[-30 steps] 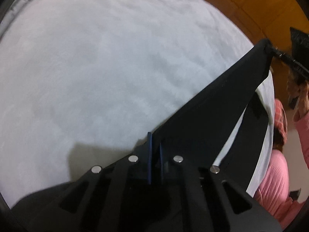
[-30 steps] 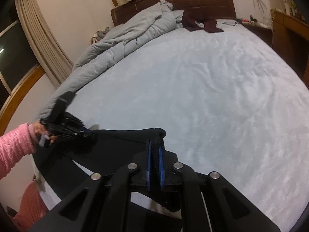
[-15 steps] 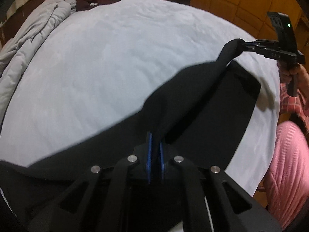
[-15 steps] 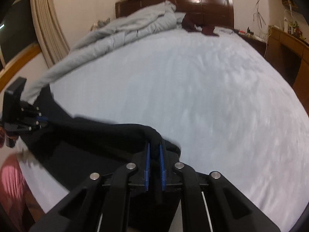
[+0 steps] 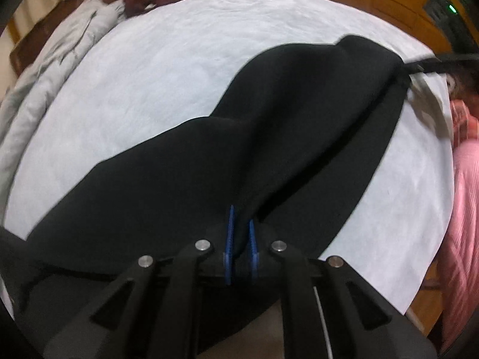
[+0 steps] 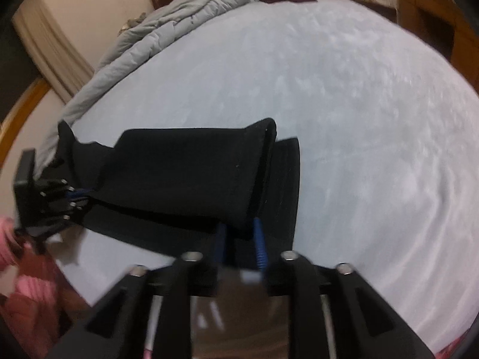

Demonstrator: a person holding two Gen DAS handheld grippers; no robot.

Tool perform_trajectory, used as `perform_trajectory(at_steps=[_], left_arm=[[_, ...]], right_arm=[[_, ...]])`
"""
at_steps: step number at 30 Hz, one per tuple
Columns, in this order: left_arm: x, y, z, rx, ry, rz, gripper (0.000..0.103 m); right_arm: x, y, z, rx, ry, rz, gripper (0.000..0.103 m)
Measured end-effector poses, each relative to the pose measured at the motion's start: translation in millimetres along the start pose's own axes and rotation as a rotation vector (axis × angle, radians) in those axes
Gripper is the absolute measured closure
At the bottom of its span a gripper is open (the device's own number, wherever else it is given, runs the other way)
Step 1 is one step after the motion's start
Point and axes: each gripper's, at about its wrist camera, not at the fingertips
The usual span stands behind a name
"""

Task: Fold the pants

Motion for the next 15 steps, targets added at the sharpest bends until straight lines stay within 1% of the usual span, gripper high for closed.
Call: perform_trajectory(at_steps=[1, 5, 8, 9, 10, 13, 15], left_arm=[[-2.2, 1.3, -0.1, -0.001, -0.007, 0.021, 0.095], [-4.6, 3.7, -1.5, -0.009, -0.005, 0.070, 0.093], [-1.9, 5.2, -2.0, -0.014, 0.007, 0.090, 0.091], [-1.4, 6.0, -1.9, -0.016, 0.011, 0.094, 0.090], [-1.1, 7.3, -2.1, -0.018, 0.013, 0.095, 0.090], [2.0, 7.6, -1.6, -0.022, 0.020, 0.087, 0.088], [3.3, 7.0, -2.3, -0.025, 0.025, 0.078, 0.088]], right_arm=[[1.0, 0.7, 4.6, -0.002, 0.020, -0.019, 0.055], [3.4, 0.8, 9.7, -0.065, 0.129, -0.133, 0.055], [4.6, 1.7, -0.6, -0.114, 0.185, -0.215, 0.055], [6.5, 2.4, -8.2, -0.136, 0.225, -0.254, 0.055], [8.3, 3.4, -15.5, -0.154, 0.244, -0.290, 0.055], [14.8, 7.8, -30.6, -0.151, 0.252, -0.369, 0.049], [21.0, 11.2, -36.7, -0.145, 0.294, -0.426, 0.049]])
Point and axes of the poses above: each gripper's, at about its wrist camera, not at the fingertips, and z roughly against the way its jaws point, x to its right, y to its top, and after that the axes turned 15 degrees about -z, right-handed
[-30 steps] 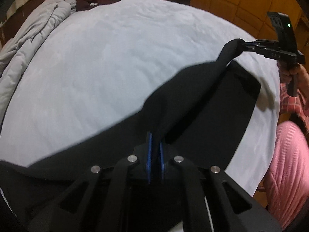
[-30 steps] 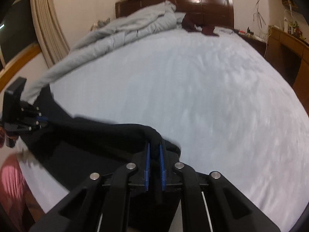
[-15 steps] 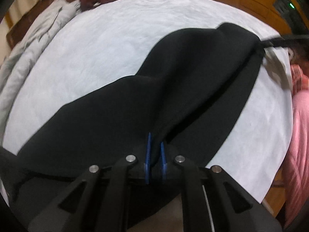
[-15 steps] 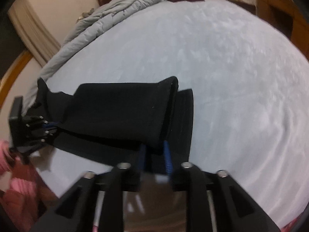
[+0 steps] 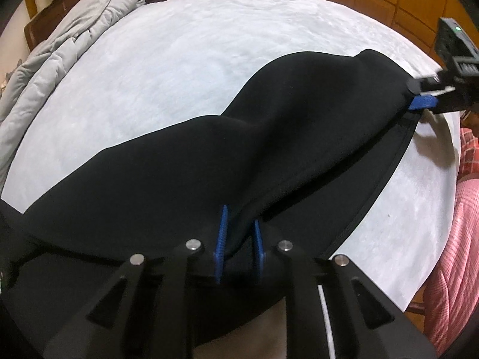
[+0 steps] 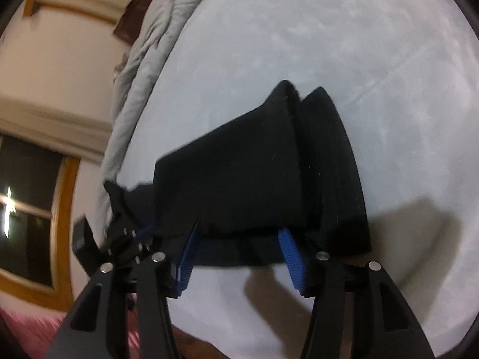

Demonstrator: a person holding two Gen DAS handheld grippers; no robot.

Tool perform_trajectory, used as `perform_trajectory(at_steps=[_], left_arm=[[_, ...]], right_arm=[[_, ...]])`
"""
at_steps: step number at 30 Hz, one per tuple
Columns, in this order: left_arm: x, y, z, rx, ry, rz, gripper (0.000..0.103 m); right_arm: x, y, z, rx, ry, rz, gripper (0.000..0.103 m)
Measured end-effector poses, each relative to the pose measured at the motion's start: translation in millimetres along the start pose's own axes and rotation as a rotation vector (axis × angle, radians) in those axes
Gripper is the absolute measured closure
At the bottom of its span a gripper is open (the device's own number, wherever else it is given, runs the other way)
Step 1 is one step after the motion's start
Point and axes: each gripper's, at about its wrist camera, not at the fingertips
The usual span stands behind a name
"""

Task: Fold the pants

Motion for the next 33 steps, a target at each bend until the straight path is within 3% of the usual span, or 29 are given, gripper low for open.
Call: perform_trajectory(at_steps=[1, 4, 5, 7, 11, 14, 18, 21, 22, 24, 26, 28, 30, 33], left_arm=[[1.1, 0.3, 0.4, -0.003, 0.002, -0.005, 0.088], [-0.6, -0.7, 1.8, -0.006, 0.000, -0.016, 0.088], [-0.6, -0.4, 2.5, -0.010, -0.003, -0.018, 0.088], [-2.2, 2.5, 5.1, -0.009, -0.011, -0.016, 0.087], [2.6, 6.8, 23.9, 0.027, -0.006, -0.037, 0.088], [13.9, 10.0, 33.2, 0.038, -0.005, -0.078, 0.088], [26.7, 5.3, 10.9, -0.022, -0.024, -0.063, 0.088], [27.7, 1.8, 3.6, -0.016, -0.014, -0.033, 0.087], [27.0, 0.9, 3.3, -0.012, -0.017, -0.025, 0.087], [25.0, -0.4, 3.6, -0.006, -0.026, -0.009, 0.087], [23.5, -1.7, 3.5, -0.001, -0.032, 0.003, 0.087], [24.5, -1.8, 3.0, 0.003, -0.029, 0.007, 0.087], [25.6, -0.8, 2.6, 0.006, -0.024, 0.012, 0.086], [24.6, -3.3, 2.8, 0.016, -0.024, 0.019, 0.086]], right_arm=[[1.2, 2.3, -0.5, 0.003, 0.016, -0.016, 0.050], [0.4, 6.4, -2.4, 0.015, -0.016, -0.023, 0.089], [-2.8, 6.0, -0.4, 0.022, -0.013, -0.009, 0.096], [-12.1, 1.6, 7.7, 0.051, -0.032, 0.038, 0.097], [-29.3, -11.9, 31.4, 0.111, -0.041, 0.100, 0.097], [-19.7, -13.2, 32.4, 0.110, -0.086, 0.071, 0.097], [7.3, -7.3, 4.8, 0.049, -0.200, -0.007, 0.097], [4.3, -8.4, 1.9, 0.050, -0.222, -0.017, 0.097], [-0.2, -9.5, 3.6, 0.054, -0.236, -0.016, 0.092], [-15.1, -13.5, 15.9, 0.106, -0.322, 0.006, 0.081], [-37.6, -22.5, 32.1, 0.226, -0.480, 0.083, 0.066], [-64.1, -32.7, 40.8, 0.341, -0.598, 0.179, 0.064], [-89.6, -45.0, 35.6, 0.348, -0.567, 0.253, 0.064], [-118.6, -62.1, -3.3, 0.176, -0.375, 0.283, 0.064]])
Point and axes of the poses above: each gripper's, at about its wrist camera, not at the fingertips, and z roughly against the way its jaws point, x to its right, y to its top, and after that the axes turned 15 degrees about -z, right-handed
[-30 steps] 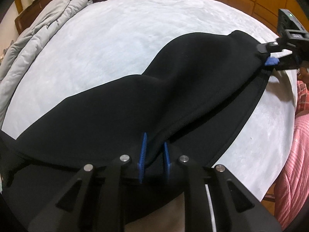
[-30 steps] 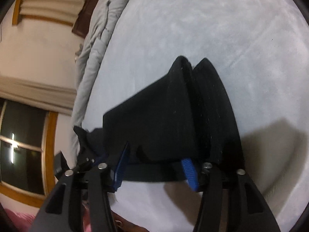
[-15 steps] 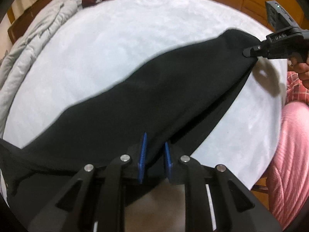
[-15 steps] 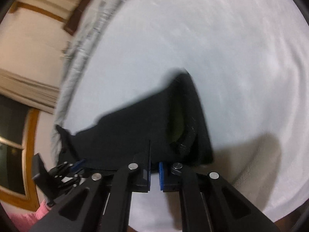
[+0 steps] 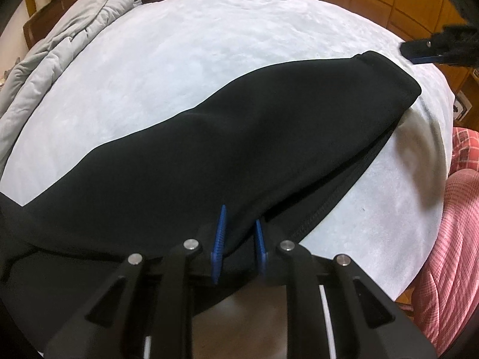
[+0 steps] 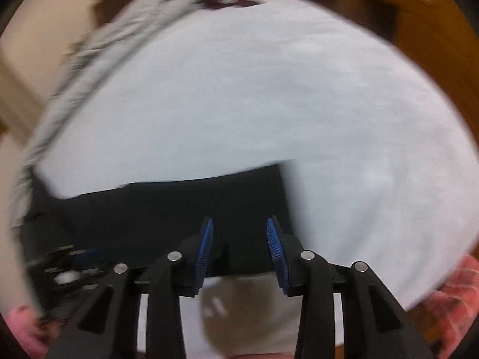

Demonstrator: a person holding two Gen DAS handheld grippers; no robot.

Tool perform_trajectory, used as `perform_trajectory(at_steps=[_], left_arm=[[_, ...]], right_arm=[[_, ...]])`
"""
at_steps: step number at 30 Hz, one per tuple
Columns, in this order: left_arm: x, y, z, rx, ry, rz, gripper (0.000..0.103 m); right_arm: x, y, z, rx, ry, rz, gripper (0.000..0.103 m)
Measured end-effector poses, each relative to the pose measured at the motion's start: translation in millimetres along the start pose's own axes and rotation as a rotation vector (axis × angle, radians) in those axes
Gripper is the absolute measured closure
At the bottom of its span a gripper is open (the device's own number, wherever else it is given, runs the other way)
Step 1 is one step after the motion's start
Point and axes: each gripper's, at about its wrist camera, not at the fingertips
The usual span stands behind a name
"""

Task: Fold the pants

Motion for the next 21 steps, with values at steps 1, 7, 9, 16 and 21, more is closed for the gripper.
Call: perform_trajectory(at_steps=[1, 7, 9, 16, 21], left_arm=[[-1.9, -0.8, 0.6, 0.002, -0.003, 0.005, 0.086], [-11.6, -3.8, 1.3, 0.017, -0.036, 0.067, 0.085], [-17.1, -5.4, 3.2, 0.012, -0.059, 0.098, 0.081], [-56.1, -28.5, 49.9, 0.030, -0.059, 0.326, 0.015], [-122.2, -63.4, 59.6, -0.049, -0.013, 0.603, 0.015]], right_arm=[[-10.4, -3.8, -12.8, -0.057, 0.054, -0.002, 0.066], [-53.4, -22.2, -97.8, -0.279, 0.072, -0.058, 0.068], [-53.3, -30.7, -110.3, -0.283, 0.023, -0.050, 0.070], [-69.4, -42.0, -110.5, -0.229, -0.058, 0.027, 0.069], [-76.1, -43.5, -111.0, -0.214, -0.074, 0.027, 0.068]])
Point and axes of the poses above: each gripper's, at about its wrist camera, not at the fingertips, and z roughly against the way its jaws point, x to its right, y to its top, and after that the axes turned 15 degrees about -z, right-handed
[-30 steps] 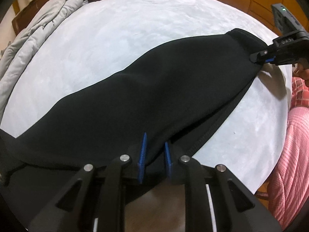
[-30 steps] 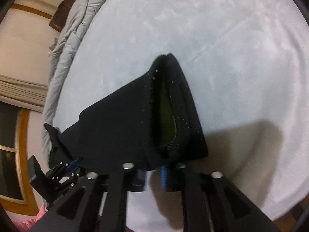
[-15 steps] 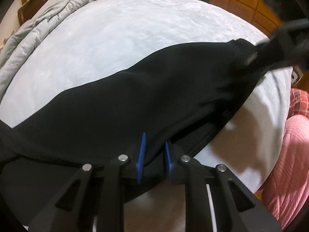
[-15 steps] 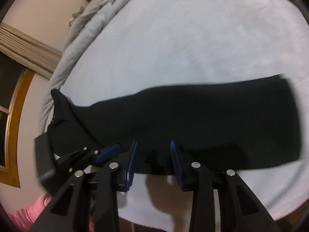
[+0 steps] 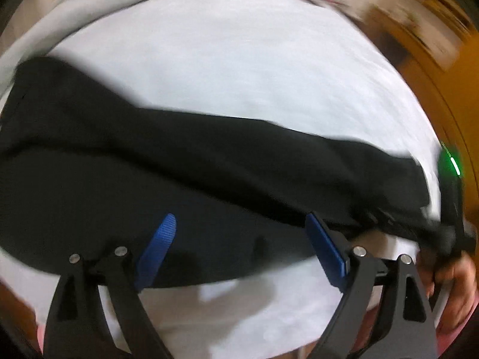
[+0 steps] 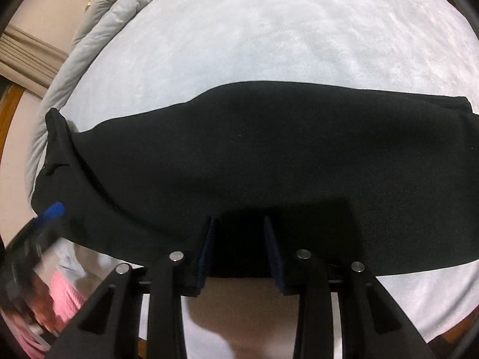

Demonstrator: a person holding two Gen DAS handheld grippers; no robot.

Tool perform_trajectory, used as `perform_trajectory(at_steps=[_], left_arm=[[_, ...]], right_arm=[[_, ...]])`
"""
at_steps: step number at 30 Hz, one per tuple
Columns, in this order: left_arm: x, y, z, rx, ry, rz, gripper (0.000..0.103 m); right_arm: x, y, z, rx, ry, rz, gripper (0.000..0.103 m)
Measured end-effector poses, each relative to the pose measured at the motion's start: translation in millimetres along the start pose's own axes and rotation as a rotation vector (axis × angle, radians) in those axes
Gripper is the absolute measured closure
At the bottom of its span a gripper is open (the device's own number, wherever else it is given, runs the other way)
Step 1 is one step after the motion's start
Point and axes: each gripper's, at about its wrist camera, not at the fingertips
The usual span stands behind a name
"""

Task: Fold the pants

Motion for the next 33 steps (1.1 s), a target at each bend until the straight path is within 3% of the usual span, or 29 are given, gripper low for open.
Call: perform_trajectory(at_steps=[3, 5, 10, 15, 16, 18, 21, 24, 29, 33], left_arm=[[-44.8, 12.3, -4.1, -0.035, -0.010, 0.180, 0.016], [-58.6, 24.1, -2.4, -0.042, 0.007, 0.236, 0.015], [-69.5, 64.6, -17.4, -0.148, 0.077, 0.208, 0.015], [-70.9, 80.3, -41.7, -0.245, 0.093, 0.202, 0.017], [-70.9, 80.9, -46.2, -0.262, 0.102, 0.204, 0.020], [-71.8, 77.1, -52.0, -0.277, 0.065, 0.234, 0.043], [-74.1, 69.3, -53.4, -0.269, 0.002, 0.275, 0.071], [-74.0, 57.3, -39.0, -0.190, -0.029, 0.311, 0.088], [-57.1, 18.3, 0.8, 0.002, 0.004, 0.329, 0.094], [-35.4, -16.3, 20.7, 0.071, 0.082, 0.293, 0.096]], right_arm=[[4.3, -7.3, 1.4, 0.013, -0.016, 0.013, 0.068], [4.3, -7.4, 1.0, 0.016, -0.016, 0.012, 0.068], [9.4, -8.5, 1.0, 0.009, 0.004, -0.004, 0.068], [21.5, -8.9, 4.2, 0.015, 0.005, 0.004, 0.068], [23.4, -8.9, 4.3, 0.015, 0.008, 0.003, 0.068], [26.9, -7.5, 4.4, 0.013, 0.013, 0.001, 0.068], [28.0, -7.8, 4.9, 0.012, 0.014, 0.001, 0.068], [26.7, -5.6, 4.6, 0.010, 0.012, 0.004, 0.068], [27.4, -1.5, 9.3, -0.017, 0.015, 0.000, 0.069], [22.6, -0.7, 12.2, -0.045, -0.020, 0.026, 0.069]])
Point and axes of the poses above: each gripper's, at about its wrist camera, not at the fingertips, and z roughly against the way its jaws point, x to its right, y to its top, and after that the axes turned 15 degrees about -z, right-handed
